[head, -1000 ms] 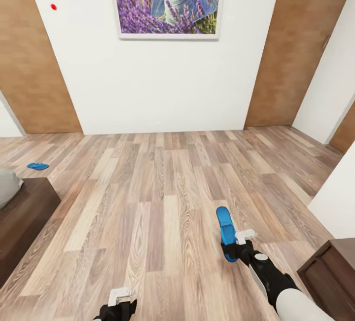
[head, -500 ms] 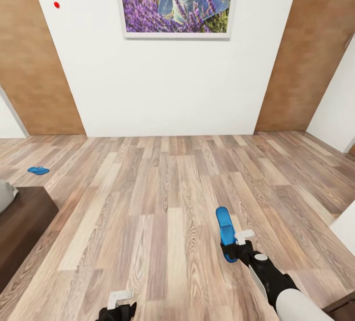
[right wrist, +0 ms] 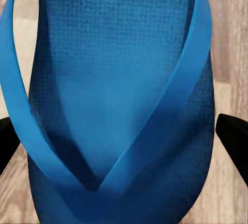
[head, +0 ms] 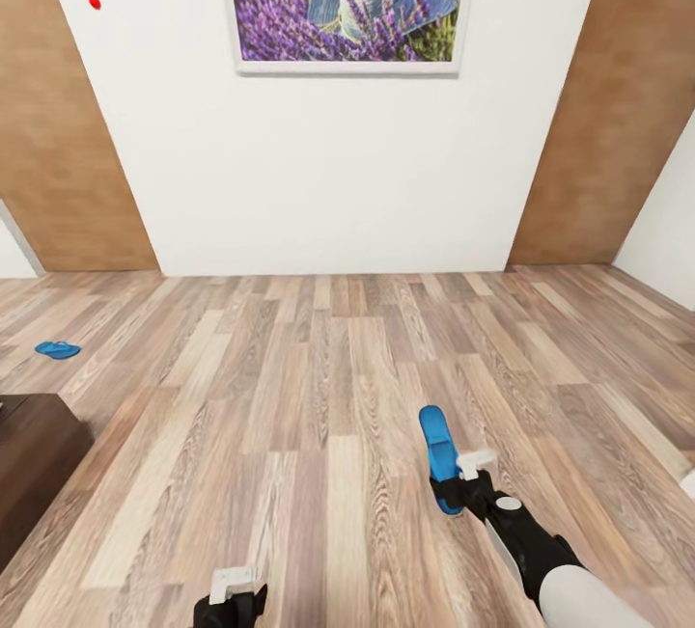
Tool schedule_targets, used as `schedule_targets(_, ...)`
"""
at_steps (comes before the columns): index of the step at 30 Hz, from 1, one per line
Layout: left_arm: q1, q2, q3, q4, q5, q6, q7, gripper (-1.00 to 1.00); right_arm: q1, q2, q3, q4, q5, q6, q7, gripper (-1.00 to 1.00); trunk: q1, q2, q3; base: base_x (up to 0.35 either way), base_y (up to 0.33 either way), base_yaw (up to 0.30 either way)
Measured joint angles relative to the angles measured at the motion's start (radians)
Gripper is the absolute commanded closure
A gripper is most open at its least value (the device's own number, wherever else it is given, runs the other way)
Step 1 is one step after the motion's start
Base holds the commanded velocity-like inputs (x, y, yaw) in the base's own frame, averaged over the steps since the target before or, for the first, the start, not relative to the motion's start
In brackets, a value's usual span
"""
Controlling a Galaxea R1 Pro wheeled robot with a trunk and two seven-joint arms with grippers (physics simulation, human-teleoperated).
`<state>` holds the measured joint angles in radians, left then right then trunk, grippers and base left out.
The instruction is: In the bedroom, move the book from the bed onto either nightstand, and place the two sandals side by side next to the bed.
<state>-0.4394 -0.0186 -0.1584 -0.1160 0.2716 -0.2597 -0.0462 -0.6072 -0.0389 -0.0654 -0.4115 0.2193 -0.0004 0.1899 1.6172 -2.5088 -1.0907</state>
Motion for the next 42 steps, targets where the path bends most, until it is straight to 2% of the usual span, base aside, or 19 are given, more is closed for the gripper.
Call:
schedule_targets(12, 0.000, -0.001, 0.000, 0.001, 0.000, 0.000, 0.000, -1.00, 0.000, 0.000, 0.002, 0.000, 0.000, 0.000, -0.001, 1.00, 0.000, 0.000, 0.000, 0.334, -0.041, 0.255)
schedule_targets(21, 0.000, -0.001, 0.000, 0.001, -0.001, 0.002, 0.000, -1.00, 0.000, 0.000, 0.002, 0.000, 0.000, 0.000, -0.001, 1.00, 0.000, 0.000, 0.000, 0.329, -0.113, 0.119)
schedule_targets(29, 0.001, -0.001, 0.000, 0.001, -0.001, 0.002, 0.000, -1.00, 0.000, 0.000, 0.002, 0.011, 0.000, -0.001, -0.003, 1.00, 0.000, 0.000, 0.000, 0.329, -0.129, 0.241)
schedule_targets(36, 0.002, -0.001, 0.000, 0.001, -0.003, 0.001, 0.000, -1.00, 0.000, 0.000, 0.002, 0.017, 0.000, -0.001, -0.003, 1.00, 0.000, 0.000, 0.000, 0.329, -0.021, 0.249)
schedule_targets(42, 0.001, -0.002, 0.000, 0.001, -0.002, 0.001, 0.000, -1.00, 0.000, 0.000, 0.002, 0.017, 0.000, -0.001, -0.004, 1.00, 0.000, 0.000, 0.000, 0.329, -0.004, 0.083)
